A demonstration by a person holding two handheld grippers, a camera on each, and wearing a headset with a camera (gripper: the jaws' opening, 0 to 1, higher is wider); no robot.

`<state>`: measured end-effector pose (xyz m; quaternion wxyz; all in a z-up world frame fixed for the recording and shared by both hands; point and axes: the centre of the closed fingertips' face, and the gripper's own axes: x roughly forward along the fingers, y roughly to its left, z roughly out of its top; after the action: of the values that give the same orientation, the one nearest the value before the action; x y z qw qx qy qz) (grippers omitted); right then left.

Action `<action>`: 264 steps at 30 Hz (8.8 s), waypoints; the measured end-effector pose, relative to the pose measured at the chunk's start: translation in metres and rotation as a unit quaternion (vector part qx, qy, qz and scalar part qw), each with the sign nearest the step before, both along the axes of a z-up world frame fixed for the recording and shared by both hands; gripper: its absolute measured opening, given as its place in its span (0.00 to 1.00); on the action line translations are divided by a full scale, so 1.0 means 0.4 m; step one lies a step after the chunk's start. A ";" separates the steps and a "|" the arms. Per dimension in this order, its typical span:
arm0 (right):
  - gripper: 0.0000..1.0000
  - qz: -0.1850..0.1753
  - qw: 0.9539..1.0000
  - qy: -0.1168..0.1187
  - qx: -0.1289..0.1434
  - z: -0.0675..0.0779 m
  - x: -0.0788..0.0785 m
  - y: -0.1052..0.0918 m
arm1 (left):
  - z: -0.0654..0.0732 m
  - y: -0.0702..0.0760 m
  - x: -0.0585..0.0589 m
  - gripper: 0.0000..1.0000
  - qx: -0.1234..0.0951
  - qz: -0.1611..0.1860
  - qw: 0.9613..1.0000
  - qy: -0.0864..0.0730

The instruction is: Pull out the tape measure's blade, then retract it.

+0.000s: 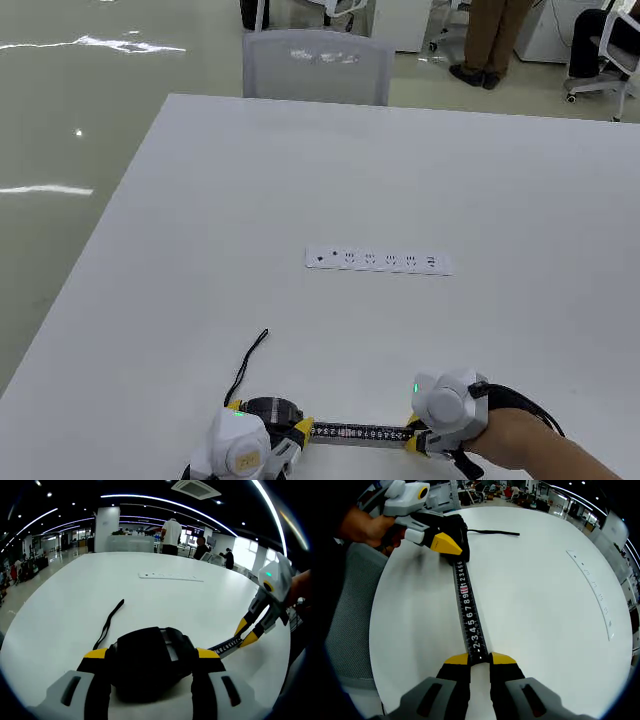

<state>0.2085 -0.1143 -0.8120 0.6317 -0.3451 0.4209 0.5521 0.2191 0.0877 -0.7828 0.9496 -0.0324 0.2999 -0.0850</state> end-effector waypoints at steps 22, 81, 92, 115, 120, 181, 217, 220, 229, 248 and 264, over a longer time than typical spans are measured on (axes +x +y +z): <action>0.14 -0.011 1.000 0.006 0.011 0.008 -0.006 0.044 | -0.001 0.001 -0.001 0.62 -0.006 -0.004 1.000 0.002; 0.14 0.020 0.999 0.008 0.037 0.014 -0.012 0.228 | -0.002 0.001 0.002 0.62 -0.013 -0.010 1.000 0.004; 0.14 0.032 0.999 0.004 0.039 0.013 -0.015 0.260 | -0.003 0.003 0.003 0.62 -0.014 -0.009 1.000 0.005; 0.14 0.037 0.998 0.005 0.057 -0.003 -0.018 0.321 | 0.008 -0.002 -0.003 0.62 -0.016 -0.011 1.000 0.002; 0.14 0.039 0.997 0.003 0.062 -0.007 -0.017 0.348 | 0.013 -0.003 -0.007 0.62 -0.016 -0.010 1.000 0.002; 0.64 -0.001 0.996 -0.015 0.086 0.011 -0.030 0.354 | 0.073 0.100 -0.032 0.99 -0.054 -0.089 0.993 -0.053; 1.00 -0.305 0.925 -0.094 0.205 0.135 -0.212 -0.120 | 0.087 0.316 -0.239 0.99 -0.069 -0.130 0.989 -0.022; 1.00 -0.311 0.922 -0.104 0.206 0.145 -0.221 -0.164 | 0.088 0.335 -0.262 0.99 -0.053 -0.139 0.989 -0.023; 1.00 -0.334 0.910 -0.114 0.219 0.192 -0.283 -0.238 | 0.150 0.356 -0.321 0.99 -0.065 -0.161 0.983 -0.051; 1.00 -0.373 0.897 -0.113 0.208 0.176 -0.416 -0.346 | 0.182 0.408 -0.402 0.99 -0.062 -0.138 0.988 -0.041; 1.00 -0.375 0.896 -0.111 0.212 0.181 -0.415 -0.333 | 0.157 0.422 -0.397 0.99 -0.070 -0.143 0.986 -0.042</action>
<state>0.0426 -0.2477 -0.7395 0.8924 -0.0788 0.3195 0.3088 0.0602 0.2565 -0.7201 0.9349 -0.0523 0.2544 -0.2419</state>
